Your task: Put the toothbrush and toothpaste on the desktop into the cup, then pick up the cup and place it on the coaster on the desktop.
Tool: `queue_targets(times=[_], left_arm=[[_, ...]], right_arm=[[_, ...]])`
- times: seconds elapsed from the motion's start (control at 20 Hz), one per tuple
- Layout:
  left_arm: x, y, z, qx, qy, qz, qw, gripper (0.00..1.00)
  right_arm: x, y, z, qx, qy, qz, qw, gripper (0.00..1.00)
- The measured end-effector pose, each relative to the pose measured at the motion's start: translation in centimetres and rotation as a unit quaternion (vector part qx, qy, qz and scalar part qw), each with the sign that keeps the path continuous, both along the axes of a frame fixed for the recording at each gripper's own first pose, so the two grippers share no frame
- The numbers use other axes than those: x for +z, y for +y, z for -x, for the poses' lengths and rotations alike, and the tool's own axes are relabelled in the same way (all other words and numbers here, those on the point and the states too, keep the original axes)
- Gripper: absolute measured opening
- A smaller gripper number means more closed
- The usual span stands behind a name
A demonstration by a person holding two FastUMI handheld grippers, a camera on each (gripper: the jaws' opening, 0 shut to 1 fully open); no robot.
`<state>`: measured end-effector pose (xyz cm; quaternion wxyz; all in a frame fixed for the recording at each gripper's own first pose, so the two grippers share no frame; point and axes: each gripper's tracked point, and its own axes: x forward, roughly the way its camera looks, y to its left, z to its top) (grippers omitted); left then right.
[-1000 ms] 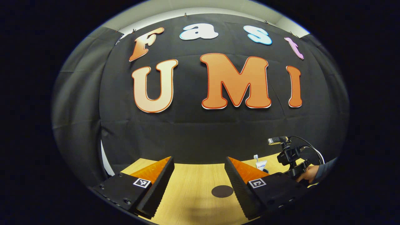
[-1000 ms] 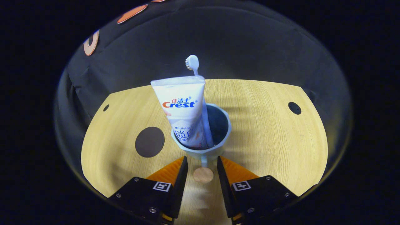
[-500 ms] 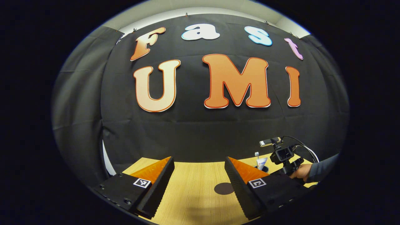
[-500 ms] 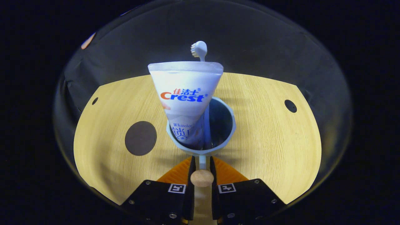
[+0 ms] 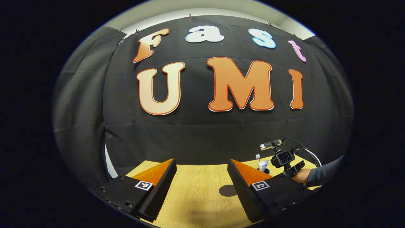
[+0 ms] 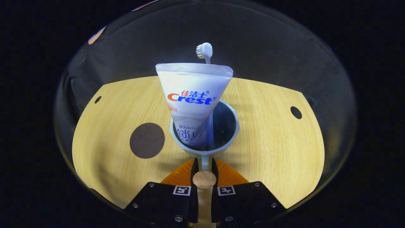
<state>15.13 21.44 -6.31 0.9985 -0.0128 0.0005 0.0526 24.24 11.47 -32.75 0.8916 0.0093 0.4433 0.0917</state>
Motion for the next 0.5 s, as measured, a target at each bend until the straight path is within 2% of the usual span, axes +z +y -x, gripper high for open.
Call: queue_targets(times=[0.5], left_arm=[[0.5, 2.0, 0.6, 0.009, -0.004, -0.013, 1.0, 0.98]], right_arm=[[0.5, 0.7, -0.6, 0.04, -0.018, -0.021, 0.999, 0.16]])
